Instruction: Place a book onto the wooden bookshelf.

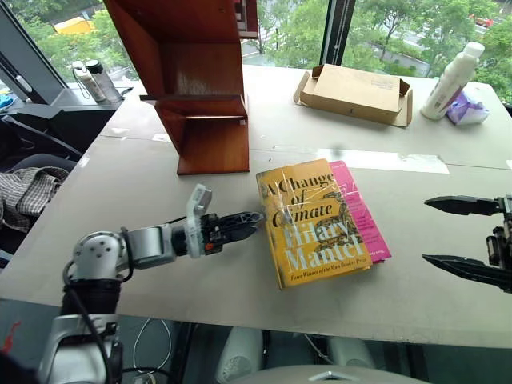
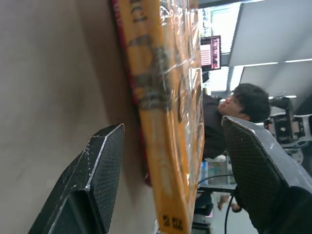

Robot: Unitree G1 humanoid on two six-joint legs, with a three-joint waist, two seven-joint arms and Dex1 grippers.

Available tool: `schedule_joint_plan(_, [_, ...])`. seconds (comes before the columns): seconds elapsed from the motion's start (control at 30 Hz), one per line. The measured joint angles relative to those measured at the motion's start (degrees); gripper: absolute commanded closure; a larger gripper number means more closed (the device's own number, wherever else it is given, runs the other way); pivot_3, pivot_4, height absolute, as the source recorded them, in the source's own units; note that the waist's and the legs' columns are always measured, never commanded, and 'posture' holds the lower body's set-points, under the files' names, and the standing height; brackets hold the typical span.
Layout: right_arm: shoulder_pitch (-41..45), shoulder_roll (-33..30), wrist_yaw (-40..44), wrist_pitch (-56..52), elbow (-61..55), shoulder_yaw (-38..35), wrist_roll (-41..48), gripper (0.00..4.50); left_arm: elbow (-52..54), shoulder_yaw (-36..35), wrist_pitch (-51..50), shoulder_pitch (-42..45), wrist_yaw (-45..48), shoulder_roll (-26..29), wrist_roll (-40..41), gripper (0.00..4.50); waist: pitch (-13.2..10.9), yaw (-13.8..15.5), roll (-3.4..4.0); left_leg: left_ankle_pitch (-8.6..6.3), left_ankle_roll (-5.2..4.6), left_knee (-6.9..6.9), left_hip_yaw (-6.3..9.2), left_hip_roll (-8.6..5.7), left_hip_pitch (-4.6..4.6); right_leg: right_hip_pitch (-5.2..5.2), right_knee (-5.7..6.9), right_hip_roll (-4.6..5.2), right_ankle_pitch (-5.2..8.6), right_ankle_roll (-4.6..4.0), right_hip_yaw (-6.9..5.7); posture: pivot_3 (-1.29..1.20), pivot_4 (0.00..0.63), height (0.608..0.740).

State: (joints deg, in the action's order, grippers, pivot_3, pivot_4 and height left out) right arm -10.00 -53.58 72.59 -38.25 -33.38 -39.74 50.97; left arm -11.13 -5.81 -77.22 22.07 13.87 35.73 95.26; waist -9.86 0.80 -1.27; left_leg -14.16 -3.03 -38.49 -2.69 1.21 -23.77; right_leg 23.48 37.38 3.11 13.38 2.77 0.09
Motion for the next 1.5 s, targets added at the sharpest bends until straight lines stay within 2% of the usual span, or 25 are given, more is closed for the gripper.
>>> schedule_joint_plan(0.1, [-1.9,0.5,-1.3,0.0,-1.2,-1.0,0.7,0.03,-2.5,2.0,-0.1,3.2,0.8,-4.8,-4.2,1.20,0.0,0.0,0.02,0.00,0.00,0.01,-0.02,-0.02,0.02,0.00,0.01,-0.04,-0.07,0.13,0.02,0.00,0.150,0.740])
schedule_joint_plan(0.13, [-2.5,0.6,-1.8,0.0,-1.9,-1.2,1.0,0.00,-3.5,2.7,-0.1,3.8,1.4,-6.6,-5.8,1.61,0.0,0.0,0.01,0.00,0.00,0.01,0.00,-0.02,0.01,0.00,0.02,-0.06,-0.07,0.13,0.01,0.00,0.150,0.740])
schedule_joint_plan(0.2, [-3.1,0.7,-2.7,0.0,-3.0,-1.5,1.7,0.00,-4.1,3.6,-0.1,4.2,2.7,-8.6,-8.6,2.11,0.0,0.0,0.01,0.00,0.00,0.01,-0.01,-0.01,0.03,0.00,0.02,-0.07,-0.07,0.12,0.04,0.00,0.150,0.740])
schedule_joint_plan(0.27, [-3.8,0.6,-3.6,-0.2,-3.8,-2.1,2.5,0.00,-4.3,3.2,0.0,4.5,5.1,-9.3,-10.4,3.30,0.0,0.0,0.01,0.00,0.00,0.01,0.01,-0.01,0.04,0.00,0.04,-0.07,0.03,-0.04,0.04,0.00,0.150,0.740])
schedule_joint_plan(0.33, [-4.1,0.6,-4.3,-0.2,-4.2,-2.5,3.3,0.00,-4.2,2.5,-0.2,4.3,6.3,-9.5,-11.1,3.71,0.0,0.0,0.01,0.00,0.00,0.00,0.01,0.00,0.03,0.01,0.04,-0.06,0.04,-0.06,0.04,0.00,0.150,0.740])
schedule_joint_plan(0.47, [-4.9,0.5,-5.4,-0.3,-4.4,-3.1,3.8,0.00,-3.3,0.1,-1.2,3.2,7.9,-9.2,-11.4,3.74,0.0,-0.1,0.00,0.00,0.00,0.00,0.00,0.00,0.02,0.02,0.03,-0.02,0.04,-0.06,0.07,0.00,0.150,0.740])
schedule_joint_plan(0.57, [-4.8,1.5,-7.5,-0.2,-4.0,-3.1,4.8,0.00,0.6,-3.7,-2.3,3.1,8.0,-5.8,-8.6,3.74,0.0,0.0,-0.05,0.00,0.01,0.00,0.08,0.04,-0.02,0.05,0.04,0.05,0.04,-0.07,0.06,0.00,0.150,0.740])
schedule_joint_plan(0.7, [-3.5,3.3,-10.5,0.0,-1.6,-3.4,5.9,0.00,6.6,-6.4,-2.7,9.6,7.0,-1.0,-4.5,3.74,0.0,0.5,-0.08,0.01,0.01,-0.04,0.12,-0.05,-0.05,0.00,0.03,0.12,0.04,-0.08,0.05,0.00,0.150,0.740])
schedule_joint_plan(0.77, [-0.8,4.4,-12.4,1.0,1.7,-3.9,6.1,0.00,10.4,-5.4,-2.3,19.2,6.0,0.4,-4.5,3.74,-0.1,0.9,-0.21,0.00,-0.01,-0.25,0.19,-0.08,-0.23,0.00,-0.05,0.05,0.04,-0.08,-0.10,0.00,0.150,0.740])
schedule_joint_plan(0.83, [0.6,5.1,-12.6,2.9,5.7,-4.5,5.5,0.00,17.0,-0.2,3.0,29.8,8.2,2.7,-14.3,3.74,-0.2,1.3,-0.36,0.00,-0.02,-0.30,0.18,-0.22,-0.27,-0.06,-0.23,-0.04,0.02,-0.07,-0.10,0.00,0.150,0.740])
schedule_joint_plan(0.9, [0.7,5.6,-12.2,5.4,9.5,-5.0,3.3,0.00,22.9,7.2,13.8,39.4,13.1,6.6,-30.3,3.74,-0.1,1.3,-0.21,-0.01,-0.03,-0.19,-0.02,-0.40,-0.18,-0.12,-0.43,-0.07,0.01,-0.04,0.11,0.00,0.150,0.740])
schedule_joint_plan(0.97, [1.0,6.4,-11.9,7.7,12.4,-4.8,1.1,0.00,24.4,13.7,27.1,46.5,18.7,9.8,-46.8,3.74,0.0,1.0,-0.01,0.08,0.11,0.15,-0.18,-0.52,0.01,-0.11,-0.54,-0.06,0.04,0.09,0.38,0.00,0.150,0.740])
schedule_joint_plan(1.03, [2.8,6.6,-11.8,9.0,13.9,-3.9,0.4,0.00,24.4,17.9,34.9,49.5,21.5,11.6,-56.6,3.74,0.0,0.4,0.01,0.09,0.14,0.20,-0.14,-0.51,0.00,-0.07,-0.55,-0.13,-0.02,0.28,0.41,0.00,0.150,0.740])
schedule_joint_plan(1.07, [5.8,6.8,-11.9,10.6,15.1,-2.6,-0.7,0.00,23.8,22.8,43.0,51.8,23.3,14.1,-67.1,3.74,0.0,-0.1,0.03,0.09,0.15,0.23,-0.14,-0.48,-0.03,-0.01,-0.55,-0.19,-0.02,0.29,0.45,0.00,0.150,0.740])
schedule_joint_plan(1.17, [11.5,7.3,-11.8,15.6,17.9,1.1,-3.6,0.00,20.3,30.4,56.9,54.3,28.4,18.9,-87.4,3.74,0.0,-0.5,0.14,-0.02,-0.04,0.32,0.00,-0.52,0.05,0.05,-0.55,-0.35,-0.02,0.32,0.74,0.00,0.150,0.740])
schedule_joint_plan(1.2, [12.2,7.5,-11.8,16.5,18.8,1.9,-4.3,0.00,19.1,31.5,59.3,54.3,30.0,19.5,-90.7,3.74,-0.1,-0.3,0.16,-0.03,-0.05,0.31,0.01,-0.49,0.00,0.09,-0.51,-0.35,-0.01,0.34,0.70,0.00,0.150,0.740])
schedule_joint_plan(1.23, [12.5,7.6,-11.8,16.8,19.0,2.3,-4.5,0.00,18.7,31.9,60.0,54.3,30.5,19.8,-91.9,3.74,-0.1,-0.3,0.13,-0.04,-0.07,0.27,0.00,-0.47,-0.04,0.12,-0.50,-0.36,-0.01,0.35,0.68,0.00,0.150,0.740])
schedule_joint_plan(1.27, [15.0,8.1,-11.5,18.3,21.1,4.2,-5.5,0.00,17.2,34.7,61.3,54.8,33.6,22.3,-98.8,3.74,-0.1,-0.4,0.10,-0.04,-0.08,0.22,-0.04,-0.45,-0.08,0.14,-0.50,-0.40,-0.01,0.36,0.71,0.00,0.150,0.740])
schedule_joint_plan(1.33, [17.7,8.2,-11.1,20.0,23.5,5.6,-6.4,0.00,15.7,37.3,60.0,55.2,37.5,24.8,-105.5,3.74,-0.2,-0.5,0.18,-0.05,-0.10,0.18,-0.11,-0.51,-0.07,0.14,-0.50,-0.39,0.00,0.39,0.79,0.00,0.150,0.740])
schedule_joint_plan(1.5, [25.3,8.5,-9.0,24.8,30.2,9.5,-8.7,0.00,14.2,38.1,47.9,55.1,48.7,26.2,-117.6,3.74,-0.3,0.0,0.11,-0.08,-0.14,0.14,-0.05,-0.46,-0.17,0.18,-0.50,-0.35,0.04,0.48,0.70,0.00,0.150,0.740])
